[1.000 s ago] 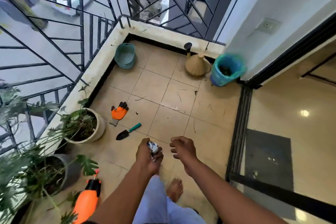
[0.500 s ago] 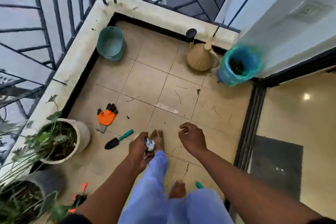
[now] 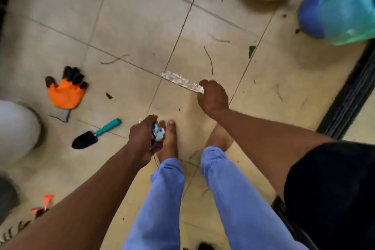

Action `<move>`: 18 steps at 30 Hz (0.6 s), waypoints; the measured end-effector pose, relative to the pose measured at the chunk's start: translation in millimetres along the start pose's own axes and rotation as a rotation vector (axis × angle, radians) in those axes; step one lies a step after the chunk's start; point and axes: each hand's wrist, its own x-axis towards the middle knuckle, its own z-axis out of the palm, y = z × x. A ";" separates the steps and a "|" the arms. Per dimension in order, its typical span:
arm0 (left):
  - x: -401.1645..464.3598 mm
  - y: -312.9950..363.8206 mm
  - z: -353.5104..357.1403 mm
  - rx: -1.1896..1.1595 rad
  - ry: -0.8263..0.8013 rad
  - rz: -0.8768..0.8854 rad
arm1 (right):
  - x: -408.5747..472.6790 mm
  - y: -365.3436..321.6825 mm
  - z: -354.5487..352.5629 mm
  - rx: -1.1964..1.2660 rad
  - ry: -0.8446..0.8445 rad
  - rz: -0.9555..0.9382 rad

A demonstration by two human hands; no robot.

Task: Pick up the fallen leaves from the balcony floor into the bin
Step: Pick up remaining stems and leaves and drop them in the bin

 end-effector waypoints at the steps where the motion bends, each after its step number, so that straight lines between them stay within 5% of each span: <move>1: 8.8 4.9 5.2 0.034 -0.037 -0.010 | 18.7 2.3 10.6 -0.043 -0.008 -0.034; 12: 63.9 -9.4 33.3 -0.049 -0.009 -0.086 | 91.7 -10.0 70.1 -0.388 0.047 -0.272; 18: 21.9 -11.0 35.8 -0.101 0.155 -0.069 | 79.1 -22.0 43.3 -0.152 -0.024 -0.197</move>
